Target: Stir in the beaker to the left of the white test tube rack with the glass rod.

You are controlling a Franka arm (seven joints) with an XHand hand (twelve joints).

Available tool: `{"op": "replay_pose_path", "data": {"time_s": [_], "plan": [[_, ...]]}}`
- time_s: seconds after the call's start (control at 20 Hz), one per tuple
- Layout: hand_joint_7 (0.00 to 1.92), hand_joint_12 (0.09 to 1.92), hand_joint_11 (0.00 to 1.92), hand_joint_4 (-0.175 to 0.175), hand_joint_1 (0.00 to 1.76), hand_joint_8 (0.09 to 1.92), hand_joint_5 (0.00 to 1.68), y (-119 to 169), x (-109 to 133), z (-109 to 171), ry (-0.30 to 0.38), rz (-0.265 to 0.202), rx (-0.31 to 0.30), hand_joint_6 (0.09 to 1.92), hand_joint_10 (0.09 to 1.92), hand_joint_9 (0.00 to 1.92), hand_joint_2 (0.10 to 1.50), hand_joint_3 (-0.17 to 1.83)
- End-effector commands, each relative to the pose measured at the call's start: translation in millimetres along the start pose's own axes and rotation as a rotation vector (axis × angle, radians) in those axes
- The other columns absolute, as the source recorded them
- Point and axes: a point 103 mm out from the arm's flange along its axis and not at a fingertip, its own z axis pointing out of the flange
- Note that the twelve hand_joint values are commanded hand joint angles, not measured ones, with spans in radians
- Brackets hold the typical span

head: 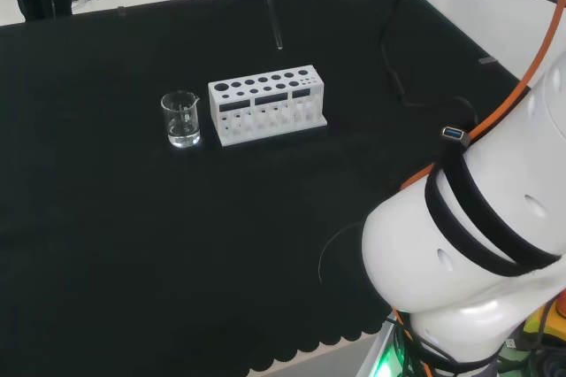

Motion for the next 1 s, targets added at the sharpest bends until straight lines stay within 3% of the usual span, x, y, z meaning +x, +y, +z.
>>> {"op": "replay_pose_path", "data": {"time_s": [0.05, 0.4, 1.0], "plan": [[1.28, 0.59, 1.66, -0.175, 1.33, 1.01, 1.27, -8, 6, 0, 0.002, -0.013, 0.008, 0.55, 0.73, 1.64, 0.56, 0.87], [1.28, 0.60, 1.66, -0.175, 1.33, 1.01, 1.27, -6, 8, -4, 0.039, -0.021, 0.015, 0.54, 0.72, 1.64, 0.56, 0.87], [1.29, 0.60, 1.66, -0.175, 1.33, 1.00, 1.27, -11, 49, -6, 0.076, -0.144, 0.031, 0.53, 0.72, 1.64, 0.55, 0.87]]}}
